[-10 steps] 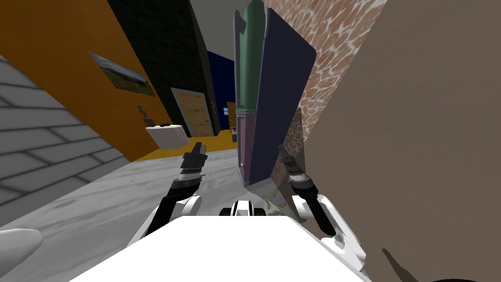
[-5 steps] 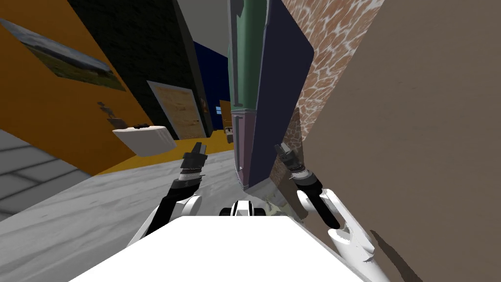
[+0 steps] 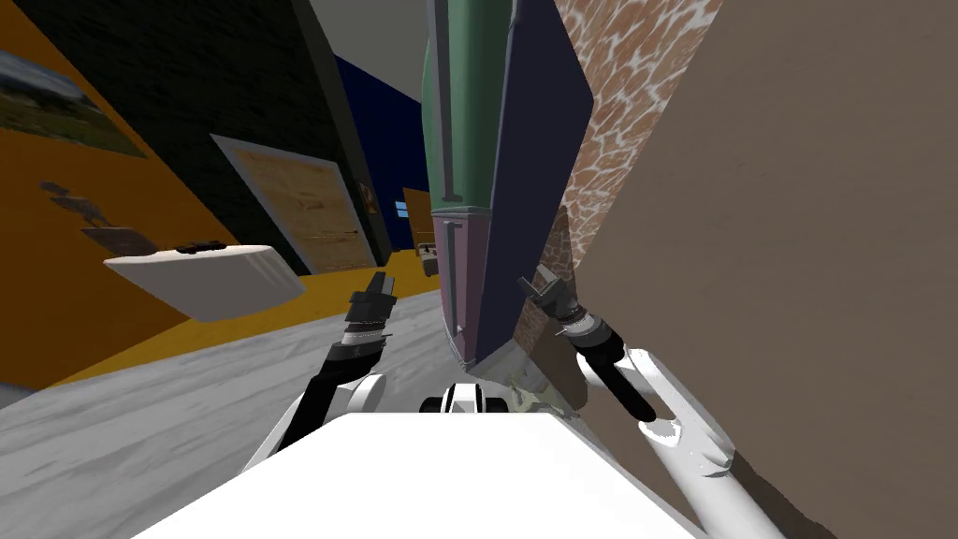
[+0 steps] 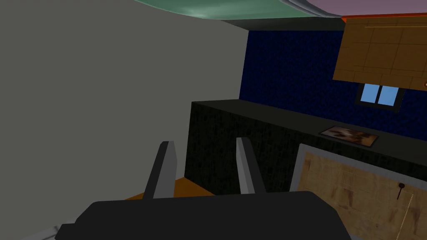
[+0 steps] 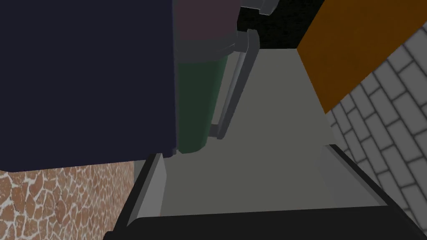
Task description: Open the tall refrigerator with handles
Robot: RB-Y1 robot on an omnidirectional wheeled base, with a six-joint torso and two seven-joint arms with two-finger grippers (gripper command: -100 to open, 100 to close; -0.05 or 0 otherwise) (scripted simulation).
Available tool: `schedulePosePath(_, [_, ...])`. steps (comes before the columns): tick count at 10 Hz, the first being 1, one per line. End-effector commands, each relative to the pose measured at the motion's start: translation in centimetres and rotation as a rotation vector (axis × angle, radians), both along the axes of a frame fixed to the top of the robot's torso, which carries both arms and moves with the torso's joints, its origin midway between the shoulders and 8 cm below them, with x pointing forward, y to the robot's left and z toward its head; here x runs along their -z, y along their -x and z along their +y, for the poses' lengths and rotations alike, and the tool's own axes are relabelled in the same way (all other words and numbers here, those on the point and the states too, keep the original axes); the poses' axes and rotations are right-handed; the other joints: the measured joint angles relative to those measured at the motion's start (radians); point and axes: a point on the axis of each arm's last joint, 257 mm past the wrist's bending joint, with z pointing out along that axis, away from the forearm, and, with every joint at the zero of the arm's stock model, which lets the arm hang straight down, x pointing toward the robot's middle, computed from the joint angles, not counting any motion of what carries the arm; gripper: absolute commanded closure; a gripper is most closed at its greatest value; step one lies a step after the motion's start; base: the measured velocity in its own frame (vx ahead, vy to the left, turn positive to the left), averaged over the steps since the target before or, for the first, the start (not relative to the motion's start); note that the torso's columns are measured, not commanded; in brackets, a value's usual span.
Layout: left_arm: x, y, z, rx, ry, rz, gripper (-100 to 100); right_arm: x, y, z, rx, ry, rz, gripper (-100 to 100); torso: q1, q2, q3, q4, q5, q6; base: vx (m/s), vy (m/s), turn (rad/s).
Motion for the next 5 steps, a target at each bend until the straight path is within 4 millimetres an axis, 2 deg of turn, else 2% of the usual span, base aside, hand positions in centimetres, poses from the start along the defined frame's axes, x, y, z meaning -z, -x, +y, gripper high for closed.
schedulePosePath(1, [0.0, 0.0, 0.0, 0.000, 0.000, 0.000, 0, -1.0, 0.0, 0.9, 0.035, 0.176, -0.102, -100, 0.002, -0.001, 0.000, 0.000, 0.001, 0.000, 0.117, 0.172, -0.248])
schedulePosePath(3, [0.0, 0.0, 0.0, 0.000, 0.000, 0.000, 0, -1.3, 0.0, 1.3, 0.044, 0.254, -0.143, -100, 0.002, -0.001, -0.001, 0.000, 0.001, -0.001, 0.070, 0.113, -0.116])
schedulePosePath(5, [0.0, 0.0, 0.0, 0.000, 0.000, 0.000, 0, -2.0, -0.1, 1.9, 0.066, 0.380, -0.225, -100, 0.004, -0.003, -0.001, -0.001, 0.001, 0.000, 0.108, 0.170, -0.226])
